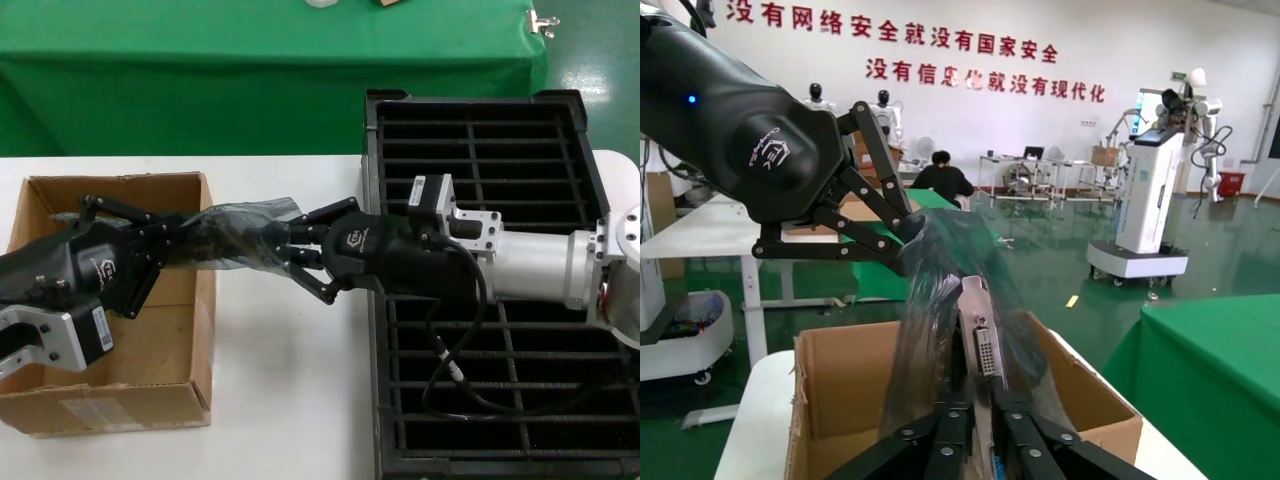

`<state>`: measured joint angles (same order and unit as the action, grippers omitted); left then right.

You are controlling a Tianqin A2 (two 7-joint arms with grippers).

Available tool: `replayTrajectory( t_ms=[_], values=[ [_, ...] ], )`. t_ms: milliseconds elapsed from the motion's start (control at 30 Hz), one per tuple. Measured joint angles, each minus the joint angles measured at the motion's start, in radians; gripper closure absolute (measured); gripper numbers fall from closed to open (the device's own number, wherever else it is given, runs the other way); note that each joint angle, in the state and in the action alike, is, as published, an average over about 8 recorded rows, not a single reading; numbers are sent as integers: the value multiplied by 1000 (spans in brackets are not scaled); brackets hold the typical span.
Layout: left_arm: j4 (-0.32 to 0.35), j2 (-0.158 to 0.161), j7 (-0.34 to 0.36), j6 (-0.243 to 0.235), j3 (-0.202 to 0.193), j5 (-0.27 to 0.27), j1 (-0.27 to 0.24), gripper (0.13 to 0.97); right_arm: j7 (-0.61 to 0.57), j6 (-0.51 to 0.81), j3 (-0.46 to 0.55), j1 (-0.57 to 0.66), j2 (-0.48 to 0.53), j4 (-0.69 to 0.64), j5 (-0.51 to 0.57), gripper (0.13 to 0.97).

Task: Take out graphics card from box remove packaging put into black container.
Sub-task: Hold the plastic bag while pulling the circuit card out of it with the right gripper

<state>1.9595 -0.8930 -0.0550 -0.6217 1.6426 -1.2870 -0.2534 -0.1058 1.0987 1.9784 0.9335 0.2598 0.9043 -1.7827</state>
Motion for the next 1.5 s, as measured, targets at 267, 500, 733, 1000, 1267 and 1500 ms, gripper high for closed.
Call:
replayTrajectory(
  t_ms=[267, 500, 733, 1000, 1267, 1500],
  values=[
    [0, 0, 0, 0, 0, 0, 0, 958, -19, 10, 3, 13, -10, -20, 1, 918],
    [0, 0, 0, 0, 0, 0, 0, 958, -27, 7, 4, 24, -27, -43, 2, 795],
    [0, 0, 0, 0, 0, 0, 0, 958, -23, -3, 4, 31, -47, -65, 5, 719],
    [0, 0, 0, 0, 0, 0, 0, 958, -21, -8, 0, 35, -57, -79, 5, 755],
    [0, 0, 0, 0, 0, 0, 0, 958, -18, -7, -4, 30, -51, -72, 3, 798],
    [0, 0, 0, 0, 0, 0, 0, 958, 5, 1, -2, 9, -21, -21, 5, 881]
  ],
)
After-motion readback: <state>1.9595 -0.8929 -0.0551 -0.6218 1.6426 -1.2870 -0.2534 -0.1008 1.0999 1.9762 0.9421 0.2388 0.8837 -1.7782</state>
